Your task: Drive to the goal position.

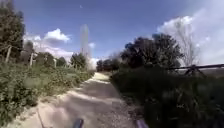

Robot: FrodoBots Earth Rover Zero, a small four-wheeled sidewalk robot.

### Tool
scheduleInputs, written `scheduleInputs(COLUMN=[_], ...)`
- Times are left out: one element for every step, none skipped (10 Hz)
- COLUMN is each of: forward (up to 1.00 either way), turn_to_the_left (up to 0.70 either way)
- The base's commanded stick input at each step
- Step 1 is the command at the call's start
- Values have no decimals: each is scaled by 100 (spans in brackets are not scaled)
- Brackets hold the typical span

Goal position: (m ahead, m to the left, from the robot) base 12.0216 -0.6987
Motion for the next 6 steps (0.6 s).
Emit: scheduleInputs(forward=[70,70,70,70,70,70], turn_to_the_left=[0,0,0,0,0,0])
